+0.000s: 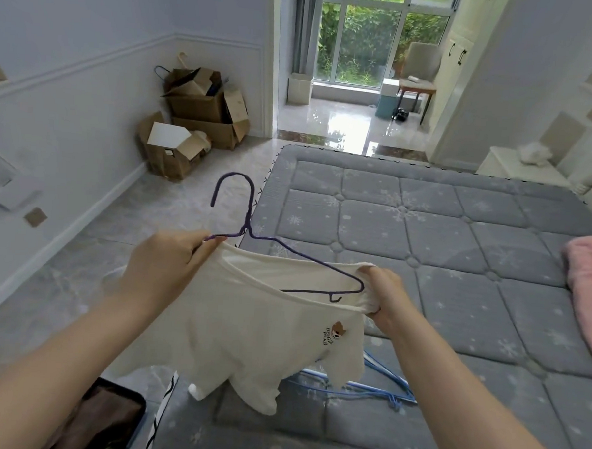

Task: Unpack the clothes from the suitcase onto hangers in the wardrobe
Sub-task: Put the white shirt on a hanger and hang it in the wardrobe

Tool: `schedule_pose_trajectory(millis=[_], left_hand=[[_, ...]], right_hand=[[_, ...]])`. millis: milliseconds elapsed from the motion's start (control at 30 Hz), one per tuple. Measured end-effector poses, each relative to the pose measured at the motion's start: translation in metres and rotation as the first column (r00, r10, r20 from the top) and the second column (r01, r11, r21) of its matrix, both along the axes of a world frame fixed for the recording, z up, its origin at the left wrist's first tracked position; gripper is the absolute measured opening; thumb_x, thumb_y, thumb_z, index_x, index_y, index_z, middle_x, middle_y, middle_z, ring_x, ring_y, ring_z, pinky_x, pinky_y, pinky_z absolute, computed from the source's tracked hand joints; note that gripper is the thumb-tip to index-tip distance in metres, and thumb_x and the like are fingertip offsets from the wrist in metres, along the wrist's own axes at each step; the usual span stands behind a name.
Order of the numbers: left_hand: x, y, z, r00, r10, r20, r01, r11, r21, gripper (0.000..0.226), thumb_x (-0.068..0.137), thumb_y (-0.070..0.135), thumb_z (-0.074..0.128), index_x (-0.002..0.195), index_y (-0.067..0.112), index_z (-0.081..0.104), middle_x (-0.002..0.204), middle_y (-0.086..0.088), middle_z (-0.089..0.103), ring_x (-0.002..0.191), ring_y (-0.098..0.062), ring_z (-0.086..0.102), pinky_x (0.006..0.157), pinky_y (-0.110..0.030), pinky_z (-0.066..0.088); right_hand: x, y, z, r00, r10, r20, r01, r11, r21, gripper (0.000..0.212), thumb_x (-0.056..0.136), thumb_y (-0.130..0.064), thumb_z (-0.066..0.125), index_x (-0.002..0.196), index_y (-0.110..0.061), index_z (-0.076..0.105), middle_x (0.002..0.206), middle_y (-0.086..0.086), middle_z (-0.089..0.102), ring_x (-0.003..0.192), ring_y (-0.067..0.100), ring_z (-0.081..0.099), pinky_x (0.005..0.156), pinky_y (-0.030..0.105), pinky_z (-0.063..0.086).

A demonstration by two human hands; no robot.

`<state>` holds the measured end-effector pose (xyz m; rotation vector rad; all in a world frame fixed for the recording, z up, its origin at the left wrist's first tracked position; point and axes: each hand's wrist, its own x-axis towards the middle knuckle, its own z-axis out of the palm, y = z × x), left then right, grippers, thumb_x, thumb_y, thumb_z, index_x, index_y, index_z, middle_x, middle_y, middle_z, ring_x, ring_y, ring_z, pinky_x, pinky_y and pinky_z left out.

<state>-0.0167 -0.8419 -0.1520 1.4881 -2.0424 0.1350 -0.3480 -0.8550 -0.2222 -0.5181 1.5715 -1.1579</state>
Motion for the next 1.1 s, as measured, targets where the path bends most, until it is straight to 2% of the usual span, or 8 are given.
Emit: schedule_pose_trajectory(millis=[267,400,567,833,933,1000,1033,1100], left_hand=[[-0.01,0.011,0.0,0.988,0.109,0.114,-0.099,0.991,-0.085,0.051,0.094,0.051,0.034,0.068,0.019,0.063,0.055,-0.004,0.057,0.052,-0.03,0.057,0.043,-0.03,0.037],[-0.023,0.011,-0.002,0.985,0.135,0.107,-0.128,0.99,-0.065,0.057,0.093,0.054,0.03,0.064,0.015,0.06,0.054,-0.006,0.056,0.05,-0.032,0.055,0.044,-0.032,0.039],[-0.047,0.018,-0.011,0.977,0.127,0.172,-0.133,0.991,0.021,0.056,0.094,0.056,0.041,0.063,0.015,0.062,0.055,-0.009,0.06,0.053,-0.033,0.06,0.046,-0.033,0.044],[-0.039,-0.004,0.002,0.992,0.004,-0.122,0.03,0.96,0.277,0.056,0.095,0.055,0.048,0.056,0.018,0.032,0.049,-0.001,0.034,0.052,-0.024,0.039,0.052,-0.036,0.024],[-0.03,-0.006,0.02,0.965,-0.151,-0.214,0.207,0.94,0.272,0.055,0.092,0.058,0.048,0.059,0.016,0.035,0.052,0.005,0.03,0.052,-0.012,0.029,0.053,-0.034,0.023],[-0.028,-0.006,0.033,0.946,-0.227,-0.23,0.286,0.921,0.266,0.054,0.088,0.063,0.044,0.061,0.017,0.035,0.054,0.007,0.029,0.053,-0.01,0.029,0.054,-0.033,0.023],[-0.026,-0.006,0.04,0.941,-0.246,-0.232,0.303,0.918,0.256,0.053,0.088,0.064,0.042,0.061,0.019,0.036,0.054,0.007,0.031,0.054,-0.01,0.03,0.054,-0.032,0.024],[-0.024,-0.005,0.053,0.931,-0.26,-0.257,0.319,0.921,0.223,0.049,0.09,0.064,0.043,0.064,0.023,0.039,0.056,0.008,0.036,0.055,-0.009,0.035,0.055,-0.029,0.027]], right_hand=[[0.012,0.007,0.02,0.987,0.117,-0.113,-0.12,0.992,-0.025,0.022,0.093,-0.021,0.058,0.114,-0.015,0.062,0.099,0.009,0.068,0.079,0.025,0.063,0.067,0.035,0.053],[0.029,0.014,0.038,0.976,0.211,-0.052,-0.212,0.977,-0.022,0.022,0.094,-0.017,0.056,0.114,-0.012,0.061,0.097,0.015,0.066,0.081,0.028,0.062,0.072,0.041,0.053],[0.052,0.028,0.058,0.925,0.368,0.09,-0.357,0.927,-0.116,0.021,0.092,-0.009,0.06,0.111,-0.004,0.064,0.077,0.006,0.066,0.063,0.016,0.064,0.057,0.028,0.055],[0.047,0.033,0.088,0.776,0.605,0.182,-0.55,0.789,-0.275,0.036,0.093,0.012,0.043,0.116,-0.002,0.065,0.116,0.016,0.072,0.11,0.026,0.069,0.094,0.035,0.056],[0.041,0.033,0.094,0.683,0.634,-0.363,-0.72,0.668,-0.188,0.024,0.099,-0.006,0.053,0.115,-0.012,0.07,0.094,0.007,0.077,0.086,0.016,0.075,0.077,0.033,0.062],[0.036,0.028,0.096,0.383,0.403,-0.832,-0.753,0.657,-0.028,0.023,0.1,-0.028,0.056,0.088,-0.016,0.072,0.067,0.002,0.065,0.058,0.011,0.062,0.06,0.033,0.052],[0.034,0.025,0.097,0.258,0.244,-0.935,-0.747,0.664,-0.032,0.028,0.097,-0.036,0.058,0.077,-0.018,0.067,0.067,0.003,0.056,0.057,0.01,0.051,0.058,0.029,0.043],[0.033,0.023,0.104,0.31,0.063,-0.948,-0.769,0.603,-0.212,0.024,0.095,-0.037,0.06,0.078,-0.022,0.067,0.083,-0.001,0.05,0.072,0.005,0.047,0.063,0.019,0.036]])
